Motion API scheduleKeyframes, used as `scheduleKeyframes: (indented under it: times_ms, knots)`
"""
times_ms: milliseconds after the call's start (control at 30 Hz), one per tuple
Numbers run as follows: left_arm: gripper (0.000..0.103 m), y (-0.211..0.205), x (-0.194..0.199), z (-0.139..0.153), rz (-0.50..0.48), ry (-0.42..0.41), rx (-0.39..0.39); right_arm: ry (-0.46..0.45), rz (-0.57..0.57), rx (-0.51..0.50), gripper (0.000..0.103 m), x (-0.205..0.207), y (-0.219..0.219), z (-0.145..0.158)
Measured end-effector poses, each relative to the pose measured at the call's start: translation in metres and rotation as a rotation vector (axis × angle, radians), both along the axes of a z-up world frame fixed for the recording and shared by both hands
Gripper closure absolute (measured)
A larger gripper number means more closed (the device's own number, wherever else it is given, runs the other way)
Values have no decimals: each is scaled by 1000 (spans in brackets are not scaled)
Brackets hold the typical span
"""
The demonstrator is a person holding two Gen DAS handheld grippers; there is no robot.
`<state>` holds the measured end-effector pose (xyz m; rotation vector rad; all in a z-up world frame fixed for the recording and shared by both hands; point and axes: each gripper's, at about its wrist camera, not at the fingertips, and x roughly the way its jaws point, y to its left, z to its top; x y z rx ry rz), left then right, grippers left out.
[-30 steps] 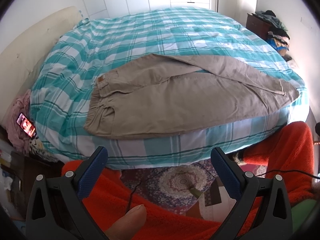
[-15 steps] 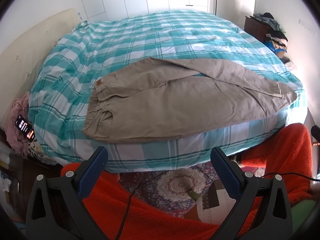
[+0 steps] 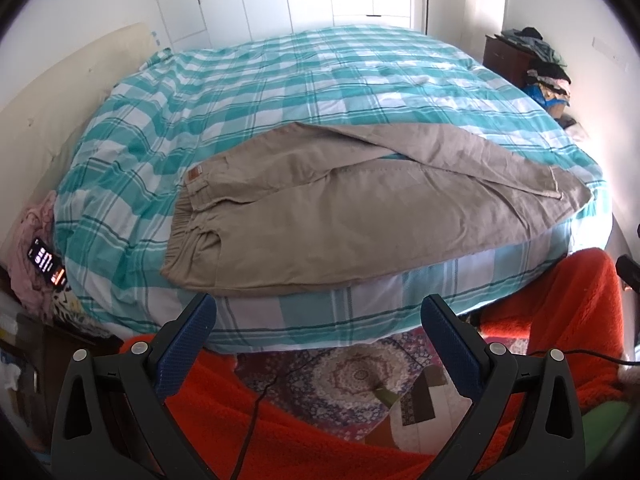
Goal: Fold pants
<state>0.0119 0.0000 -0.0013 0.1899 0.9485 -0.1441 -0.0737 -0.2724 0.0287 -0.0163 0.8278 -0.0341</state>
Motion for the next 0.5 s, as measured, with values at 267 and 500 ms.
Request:
scheduleKeyframes:
  times_ms: [267, 500]
  knots:
    - [1, 7, 5, 12, 31, -95, 82, 5, -52, -51, 0, 5, -7, 3]
    - [1, 8, 45, 38, -175, -249, 122, 57, 8, -267, 0, 47, -25, 27]
